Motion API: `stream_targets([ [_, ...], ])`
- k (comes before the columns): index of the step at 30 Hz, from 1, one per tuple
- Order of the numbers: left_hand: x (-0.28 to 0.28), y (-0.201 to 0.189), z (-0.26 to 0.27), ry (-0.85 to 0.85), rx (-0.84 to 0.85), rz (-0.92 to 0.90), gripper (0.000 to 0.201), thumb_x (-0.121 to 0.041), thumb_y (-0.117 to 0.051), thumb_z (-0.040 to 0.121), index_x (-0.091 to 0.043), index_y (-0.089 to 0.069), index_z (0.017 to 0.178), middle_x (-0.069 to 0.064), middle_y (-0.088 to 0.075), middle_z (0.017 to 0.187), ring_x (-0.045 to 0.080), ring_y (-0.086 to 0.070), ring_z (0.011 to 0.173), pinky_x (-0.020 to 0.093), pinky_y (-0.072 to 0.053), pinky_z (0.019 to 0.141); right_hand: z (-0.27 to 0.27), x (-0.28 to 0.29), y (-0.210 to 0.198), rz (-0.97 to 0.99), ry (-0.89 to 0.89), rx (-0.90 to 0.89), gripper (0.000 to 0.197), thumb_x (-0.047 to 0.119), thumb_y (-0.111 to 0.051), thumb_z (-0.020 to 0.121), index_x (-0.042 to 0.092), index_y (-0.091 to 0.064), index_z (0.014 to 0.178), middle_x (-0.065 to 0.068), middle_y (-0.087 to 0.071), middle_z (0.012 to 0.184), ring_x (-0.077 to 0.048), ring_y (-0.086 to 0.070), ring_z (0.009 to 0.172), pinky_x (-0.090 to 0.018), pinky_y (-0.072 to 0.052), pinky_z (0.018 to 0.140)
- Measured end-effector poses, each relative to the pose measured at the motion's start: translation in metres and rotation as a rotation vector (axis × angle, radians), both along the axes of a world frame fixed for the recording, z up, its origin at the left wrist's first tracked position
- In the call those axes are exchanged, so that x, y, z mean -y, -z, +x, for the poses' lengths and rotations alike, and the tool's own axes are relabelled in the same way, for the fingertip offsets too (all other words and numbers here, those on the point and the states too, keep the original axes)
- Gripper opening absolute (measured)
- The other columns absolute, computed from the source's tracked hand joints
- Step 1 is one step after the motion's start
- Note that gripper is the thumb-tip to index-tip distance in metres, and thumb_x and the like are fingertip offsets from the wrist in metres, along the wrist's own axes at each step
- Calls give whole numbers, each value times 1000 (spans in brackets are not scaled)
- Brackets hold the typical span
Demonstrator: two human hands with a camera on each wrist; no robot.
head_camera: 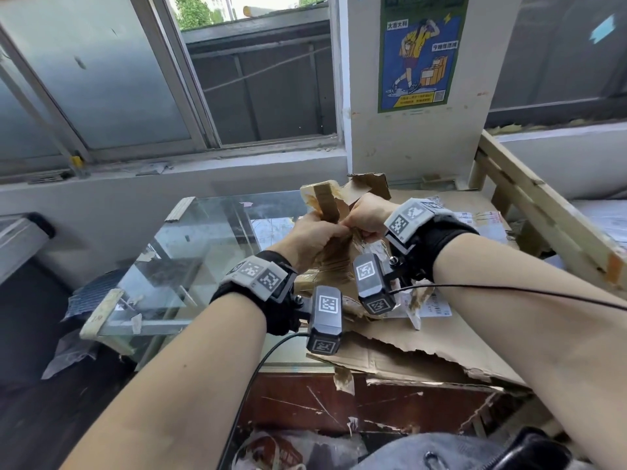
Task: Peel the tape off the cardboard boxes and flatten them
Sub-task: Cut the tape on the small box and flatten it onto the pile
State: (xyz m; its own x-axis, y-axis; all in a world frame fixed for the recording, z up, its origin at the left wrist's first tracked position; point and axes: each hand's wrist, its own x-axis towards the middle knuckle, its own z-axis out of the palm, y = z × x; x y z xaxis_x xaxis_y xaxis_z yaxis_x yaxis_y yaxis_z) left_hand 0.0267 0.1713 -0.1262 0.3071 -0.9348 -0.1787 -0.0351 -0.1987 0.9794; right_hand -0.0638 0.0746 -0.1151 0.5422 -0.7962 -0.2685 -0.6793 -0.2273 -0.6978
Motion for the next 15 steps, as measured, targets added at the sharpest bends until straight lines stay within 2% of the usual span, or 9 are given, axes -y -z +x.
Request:
stream_targets([
  [1, -1, -1, 0, 52, 39, 7, 24, 11, -61, 83, -7, -61, 99, 10, -66, 90, 21, -63, 86, 30, -54, 84, -1, 0, 2, -12, -11, 5, 28, 8, -61, 87, 13, -48, 63, -3, -47, 62, -11, -44, 52, -16, -39, 43],
  [3, -2, -3, 2, 104, 166, 27, 33, 11, -69, 77, -7, -61, 104, 7, -67, 92, 19, -64, 87, 25, -55, 80, -2, -1, 6, 15, -7, 30, 24, 13, -64, 86, 12, -54, 65, -4, -52, 64, -13, -50, 54, -20, -44, 46],
  [5, -2, -6, 5, 94, 264, 70, 40, 2, -80, 66, -12, -63, 100, 11, -70, 99, 25, -66, 96, 36, -55, 89, -4, -2, 8, 10, -13, 41, 25, 21, -67, 86, 11, -58, 65, -6, -55, 64, -15, -52, 54, -24, -43, 48],
  [6, 0, -10, 7, 111, 307, 101, 39, -3, -83, 63, -15, -65, 96, 11, -71, 101, 27, -66, 98, 40, -55, 90, -4, -3, 6, 2, -18, 43, 25, 22, -68, 86, 11, -59, 65, -5, -56, 64, -14, -52, 53, -23, -43, 48],
  [7, 0, -14, 7, 138, 338, 141, 36, -5, -84, 64, -17, -66, 93, 10, -71, 99, 27, -67, 97, 39, -55, 86, -5, -5, 1, -15, -37, 56, 24, 20, -67, 86, 12, -59, 65, -4, -56, 64, -12, -54, 52, -22, -42, 46],
  [10, 1, -29, 9, 175, 357, 211, 32, -4, -82, 70, -14, -65, 96, 5, -69, 89, 20, -66, 82, 28, -54, 66, -5, -10, -18, -100, -150, 89, 17, 14, -62, 86, 12, -58, 70, -6, -58, 70, -12, -57, 55, -22, -44, 46],
  [12, 3, -36, 11, 179, 344, 201, 38, 1, -81, 69, -8, -66, 103, 8, -71, 92, 21, -68, 82, 31, -57, 66, -5, -14, -31, -144, -166, 62, 17, 16, -61, 86, 13, -57, 70, -5, -56, 70, -13, -52, 53, -22, -43, 44],
  [13, 4, -36, 12, 176, 342, 191, 38, 3, -81, 68, -5, -66, 102, 10, -72, 93, 23, -70, 82, 32, -59, 68, -6, -15, -35, -168, -162, 59, 20, 16, -60, 87, 13, -55, 68, -3, -55, 67, -10, -49, 52, -18, -41, 41],
  [15, 3, -35, 9, 159, 325, 166, 36, 4, -80, 66, -2, -66, 98, 11, -71, 90, 22, -70, 78, 30, -58, 65, -6, -14, -40, -193, -159, 64, 22, 16, -61, 87, 14, -55, 67, 1, -52, 65, -6, -45, 53, -10, -36, 37],
])
